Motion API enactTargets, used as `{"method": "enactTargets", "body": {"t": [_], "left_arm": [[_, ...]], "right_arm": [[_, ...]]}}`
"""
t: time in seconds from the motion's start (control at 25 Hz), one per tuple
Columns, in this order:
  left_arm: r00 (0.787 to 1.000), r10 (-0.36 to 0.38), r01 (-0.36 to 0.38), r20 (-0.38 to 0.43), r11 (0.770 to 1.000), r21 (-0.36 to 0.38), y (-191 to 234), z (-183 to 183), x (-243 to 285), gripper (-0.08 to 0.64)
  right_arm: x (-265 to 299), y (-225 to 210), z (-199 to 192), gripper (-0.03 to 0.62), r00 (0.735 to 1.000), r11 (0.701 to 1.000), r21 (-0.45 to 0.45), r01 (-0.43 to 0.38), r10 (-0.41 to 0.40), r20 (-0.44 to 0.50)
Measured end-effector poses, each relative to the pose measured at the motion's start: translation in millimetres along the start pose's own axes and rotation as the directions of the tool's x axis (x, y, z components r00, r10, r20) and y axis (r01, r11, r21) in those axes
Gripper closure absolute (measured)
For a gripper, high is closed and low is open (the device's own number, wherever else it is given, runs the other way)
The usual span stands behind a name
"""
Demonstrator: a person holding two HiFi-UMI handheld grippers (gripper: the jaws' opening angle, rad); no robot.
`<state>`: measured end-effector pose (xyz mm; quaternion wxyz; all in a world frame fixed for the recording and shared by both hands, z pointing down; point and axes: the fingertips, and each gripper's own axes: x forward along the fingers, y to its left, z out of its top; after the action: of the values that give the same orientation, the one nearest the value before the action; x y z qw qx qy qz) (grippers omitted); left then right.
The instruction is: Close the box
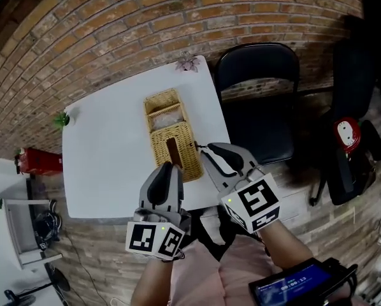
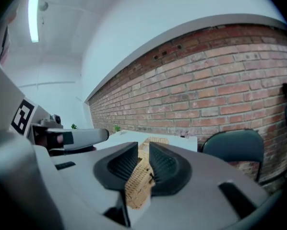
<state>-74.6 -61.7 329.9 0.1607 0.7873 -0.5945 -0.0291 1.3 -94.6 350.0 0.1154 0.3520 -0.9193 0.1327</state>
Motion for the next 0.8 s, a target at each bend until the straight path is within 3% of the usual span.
{"method": "enactTargets", "body": {"t": [0.24,0.32,0.48,0.6,0.8], "left_arm": [[0.985,0.081,-0.103,0.155,0.985,0.136,-14,78,-7,0.533],[0.976,0.105,-0.140,0.192,0.974,0.177,-19,98,-12,0.540],[0.954,0.132,-0.200,0.269,0.949,0.243,-25,129,-20,0.541],[0.943,0.140,-0.225,0.303,0.937,0.268,-26,139,-26,0.543],[0.943,0.153,-0.233,0.296,0.938,0.258,-20,136,-24,0.543]], "right_arm": [[-28,12,69,0.550,0.987,0.985,-0.164,0.061,-0.035,0.158],[-38,16,88,0.591,0.977,0.978,-0.189,0.089,-0.048,0.209],[-50,18,120,0.592,0.947,0.968,-0.210,0.138,-0.067,0.313],[-54,12,126,0.592,0.943,0.963,-0.218,0.157,-0.081,0.323],[-56,5,125,0.595,0.947,0.957,-0.238,0.168,-0.090,0.308]]}}
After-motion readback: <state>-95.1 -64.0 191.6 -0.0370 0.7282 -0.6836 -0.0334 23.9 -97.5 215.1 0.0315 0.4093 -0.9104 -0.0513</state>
